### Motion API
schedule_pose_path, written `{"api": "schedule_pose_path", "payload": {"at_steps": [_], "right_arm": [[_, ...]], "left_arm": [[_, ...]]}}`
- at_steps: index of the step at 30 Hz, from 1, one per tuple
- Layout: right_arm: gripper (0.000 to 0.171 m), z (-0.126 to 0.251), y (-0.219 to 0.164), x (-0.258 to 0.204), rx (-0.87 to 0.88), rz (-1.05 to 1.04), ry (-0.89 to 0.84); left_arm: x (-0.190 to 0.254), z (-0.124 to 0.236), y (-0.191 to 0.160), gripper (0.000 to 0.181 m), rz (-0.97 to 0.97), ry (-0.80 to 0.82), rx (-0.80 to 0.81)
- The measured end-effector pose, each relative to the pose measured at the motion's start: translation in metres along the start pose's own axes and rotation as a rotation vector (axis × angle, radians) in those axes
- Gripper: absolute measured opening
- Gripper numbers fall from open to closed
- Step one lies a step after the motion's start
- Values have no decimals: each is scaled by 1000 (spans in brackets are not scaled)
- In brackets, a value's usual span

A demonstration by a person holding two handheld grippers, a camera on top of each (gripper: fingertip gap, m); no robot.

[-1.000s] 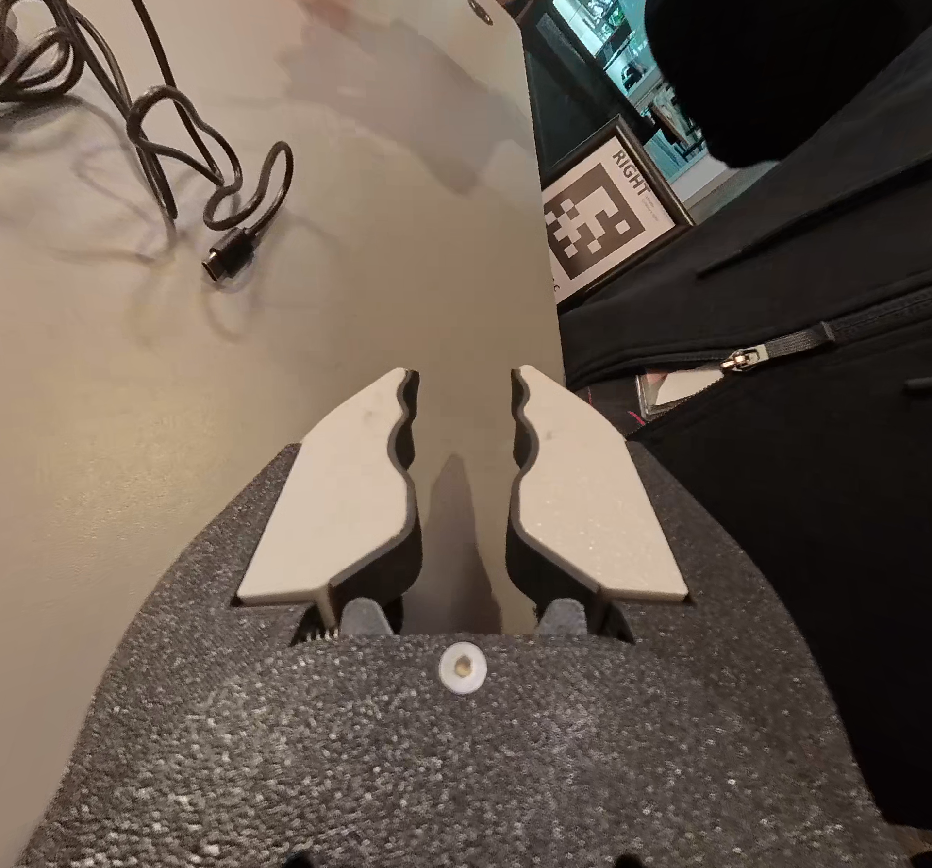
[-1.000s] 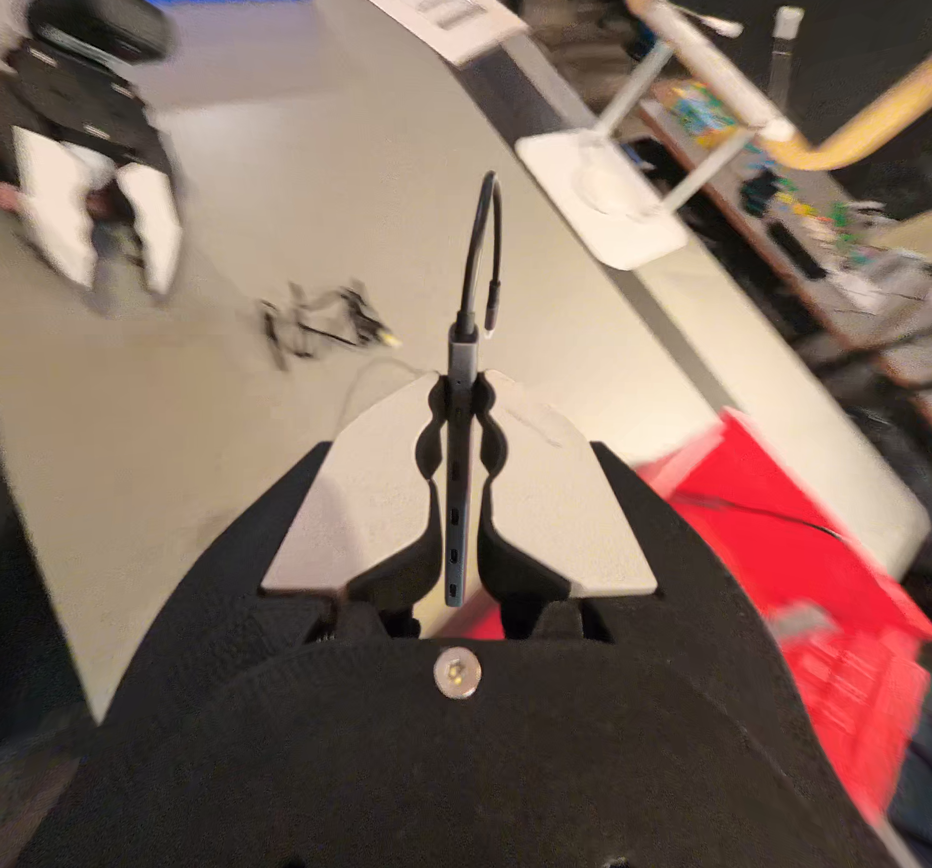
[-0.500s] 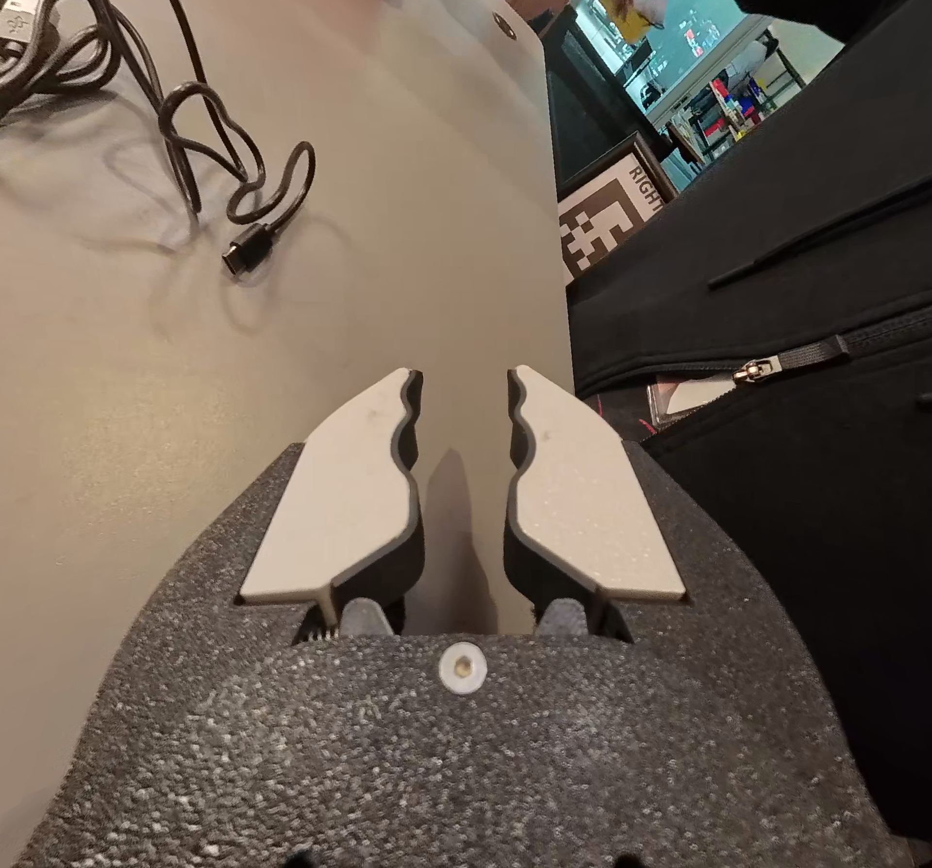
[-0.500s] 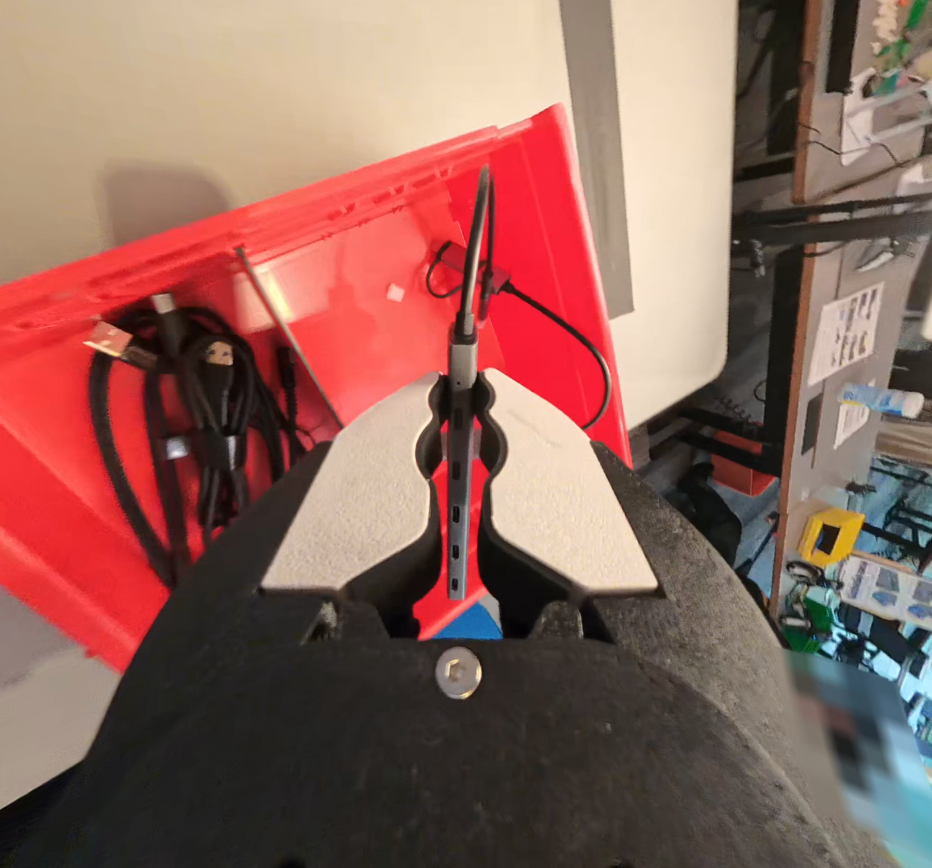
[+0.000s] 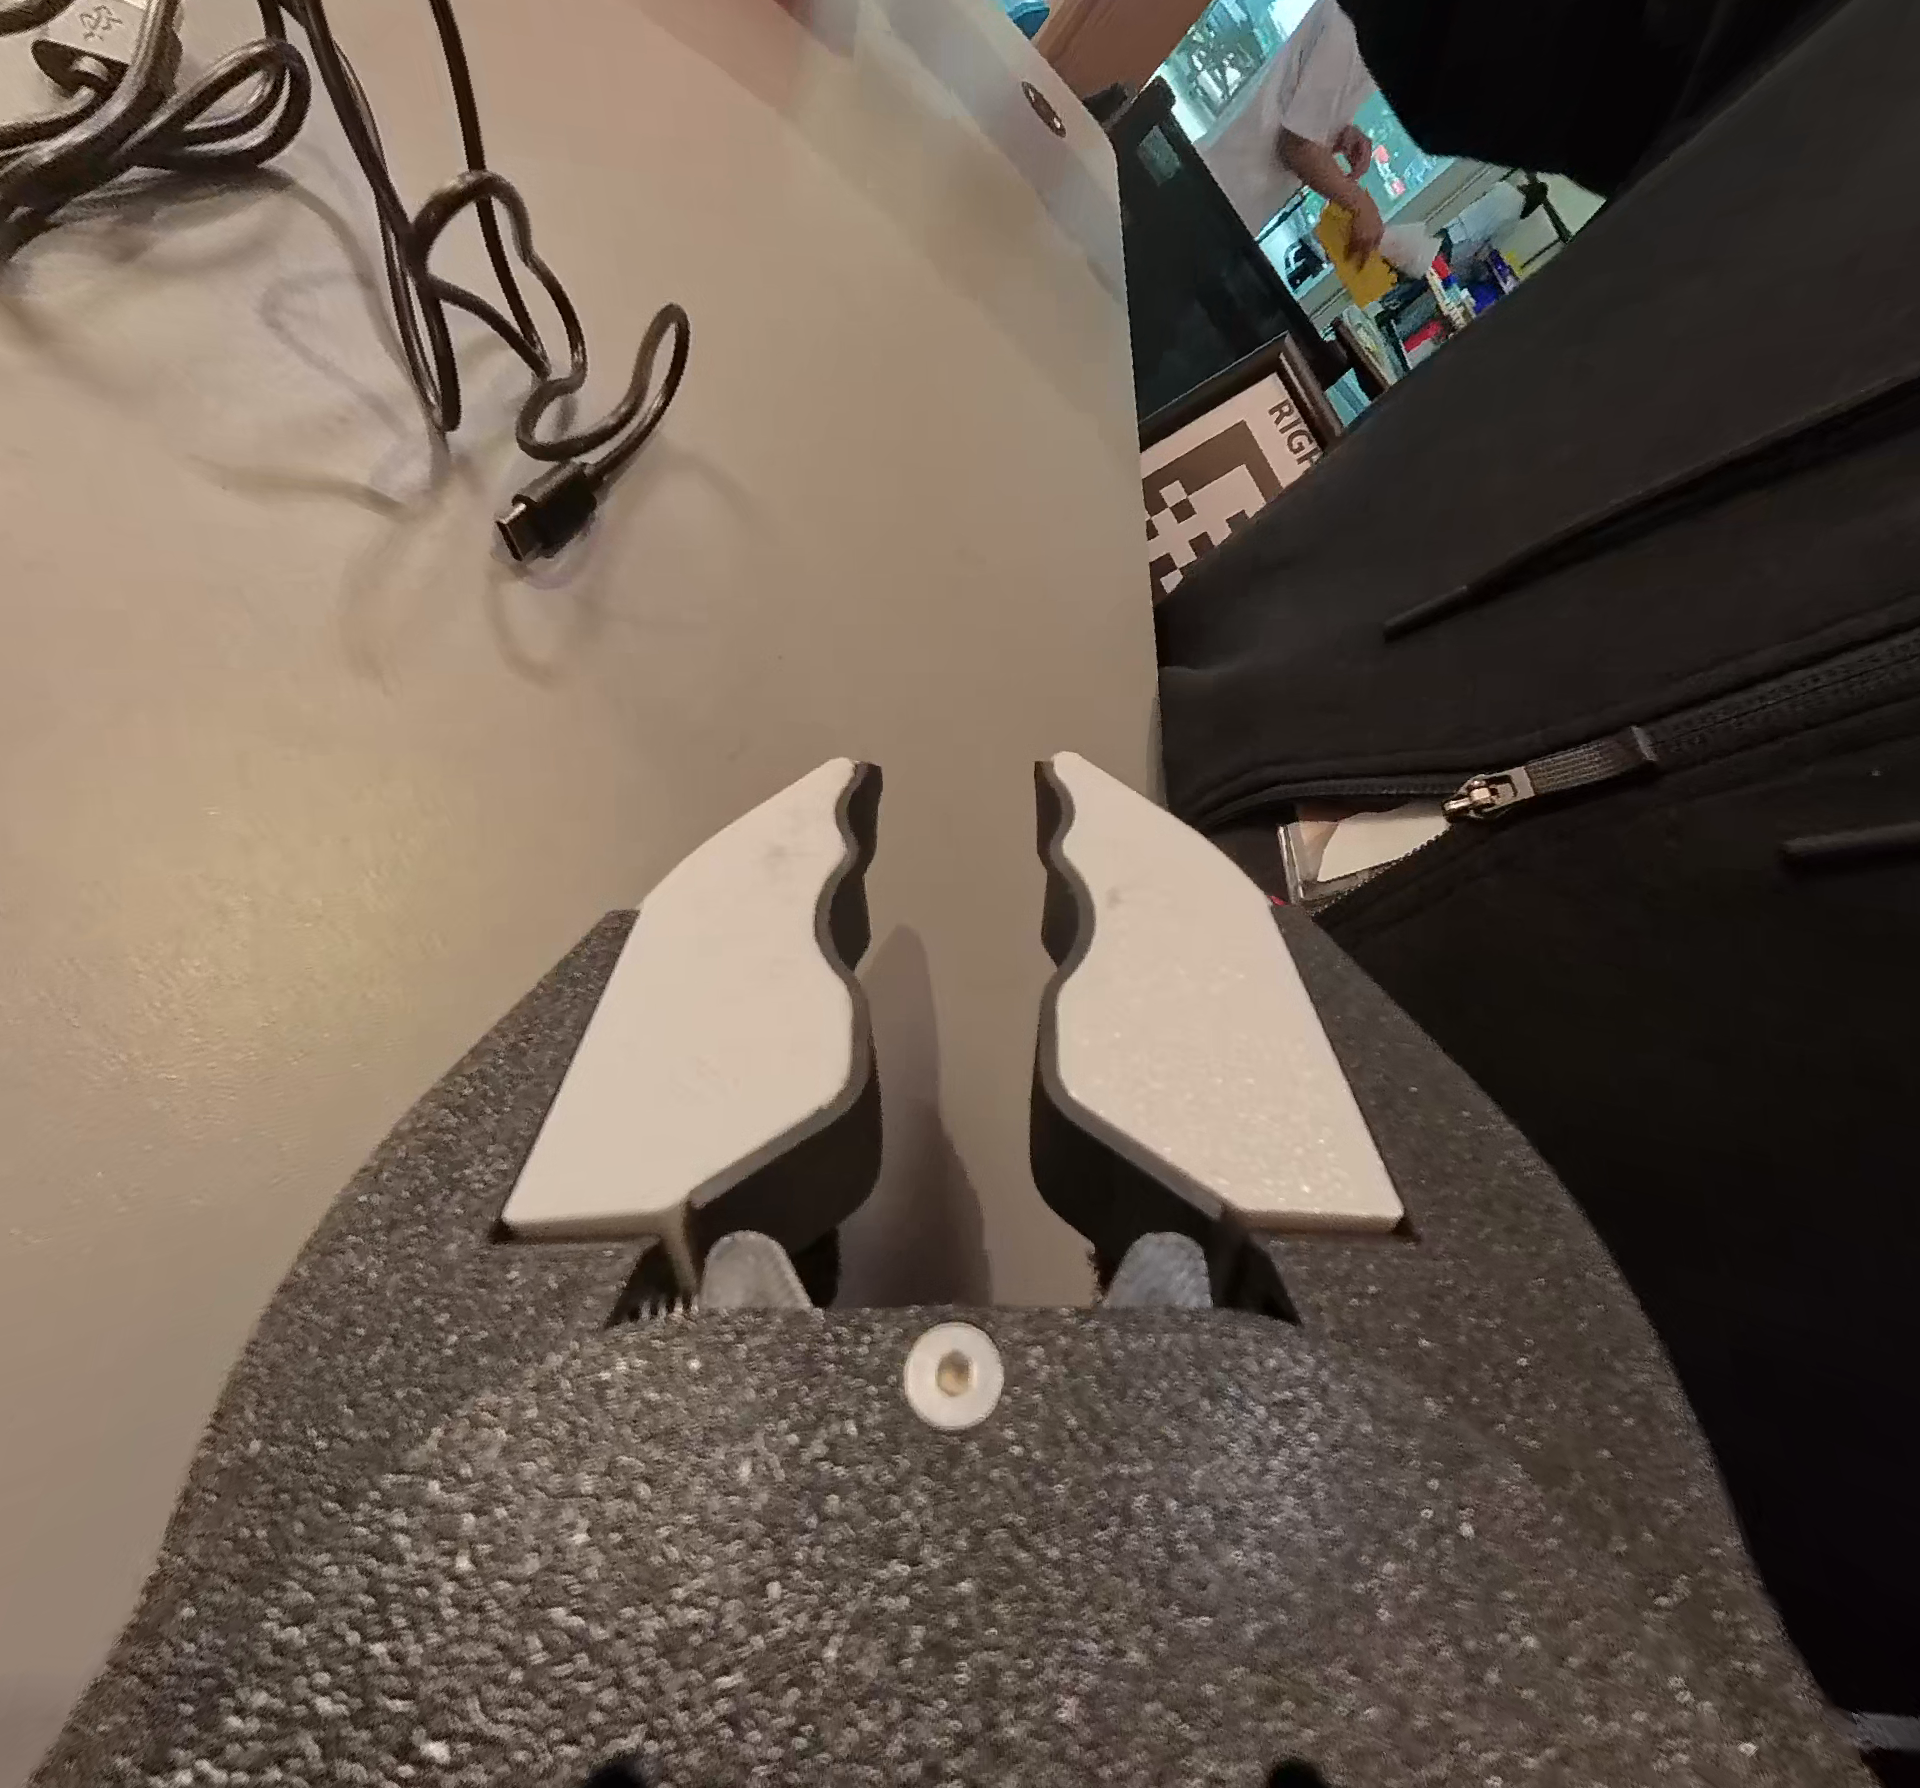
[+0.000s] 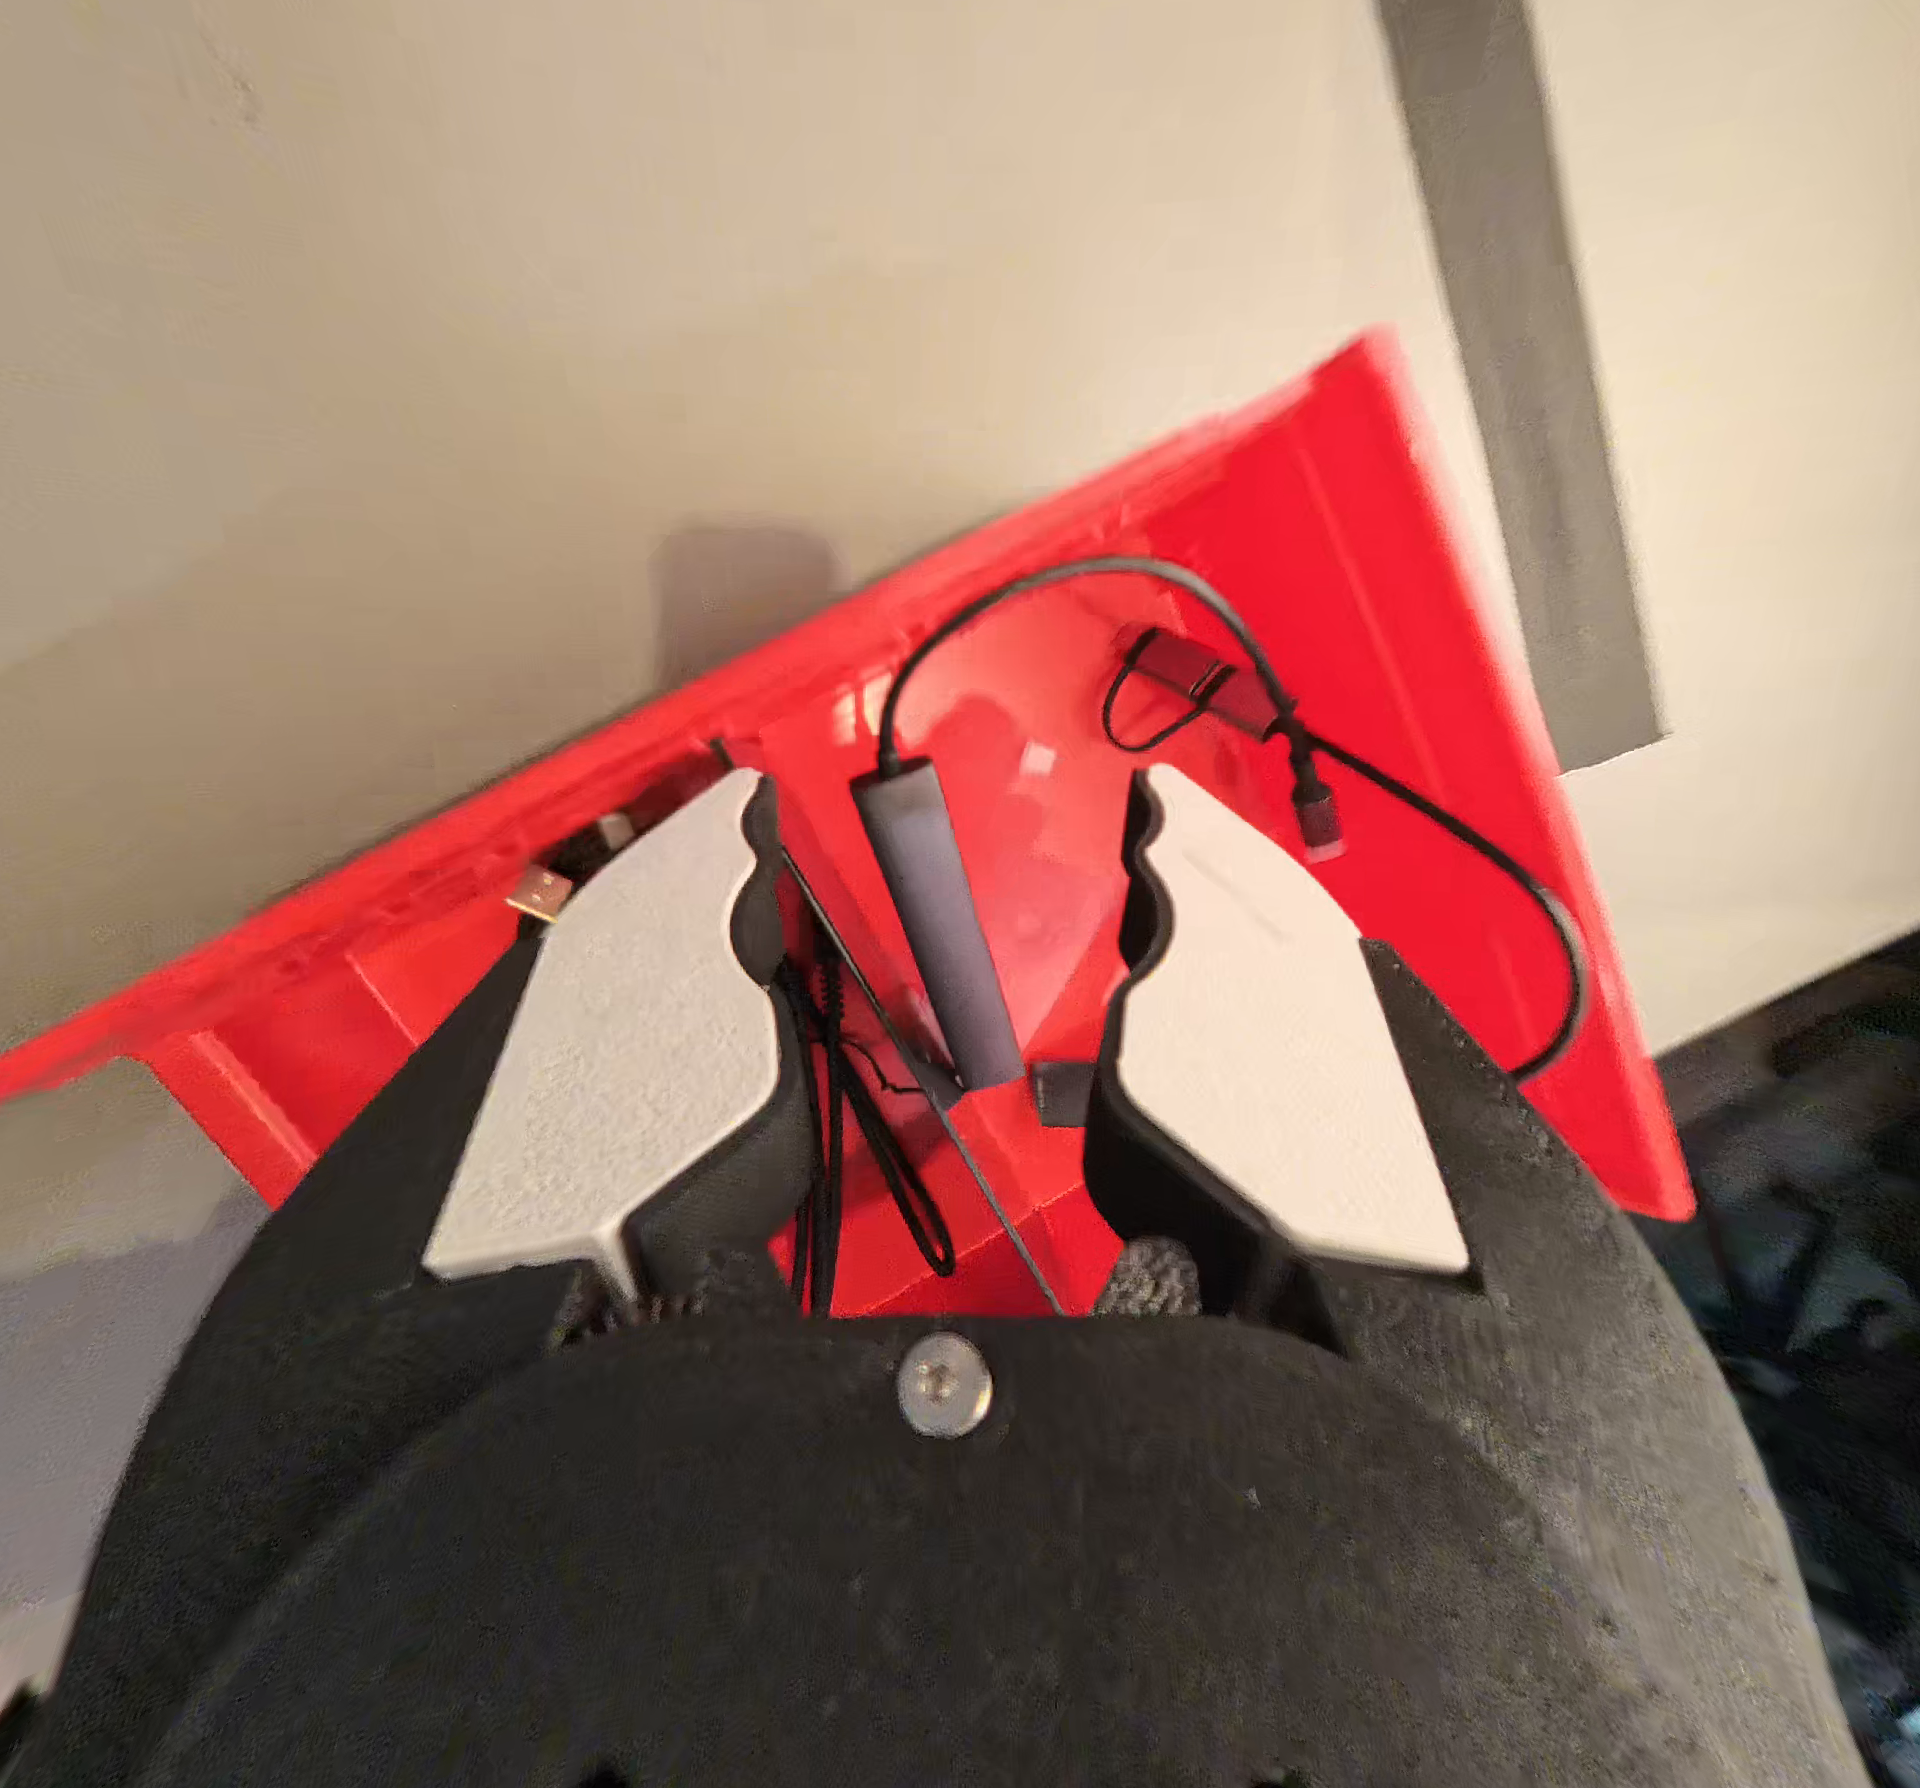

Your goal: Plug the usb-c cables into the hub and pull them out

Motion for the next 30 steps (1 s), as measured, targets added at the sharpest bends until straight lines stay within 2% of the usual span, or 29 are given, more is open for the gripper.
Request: {"api": "schedule_pose_path", "payload": {"at_steps": [1,3,6,8,10,12,15,19,22,25,26,30], "right_arm": [[62,8,7,-11,38,31,-41],[61,21,23,-42,111,99,-100],[61,22,49,-104,230,162,-90],[67,6,67,-148,301,146,-4],[80,-21,84,-192,324,132,130],[92,-52,101,-228,306,150,217],[109,-92,123,-255,228,193,248],[112,-128,139,-259,88,226,227],[100,-146,136,-258,-46,273,159],[41,-146,136,-262,-31,207,222],[19,-146,135,-261,-23,204,185],[11,-135,125,-259,25,146,104]], "left_arm": [[-1,0,1,30,5,-6,3],[-3,0,2,29,15,-14,11],[-6,0,4,29,27,-16,22],[-7,0,4,29,28,-18,25],[-8,0,5,29,34,-23,30],[-8,1,5,29,35,-26,38],[-7,1,4,30,29,-22,38],[-5,3,3,31,28,-27,53],[-4,5,3,33,32,-22,77],[-3,7,2,35,27,-21,94],[-3,7,3,35,24,-22,98],[-3,8,3,34,22,-22,101]]}}
Point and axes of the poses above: each gripper's, where its closed fingertips meet, z back along the fingers, y out of its top, x = y × z across the jaws, the point moved 9 cm from there along z, back along the fingers, and after that the axes turned 10 degrees about -z, right-handed, at the moved point
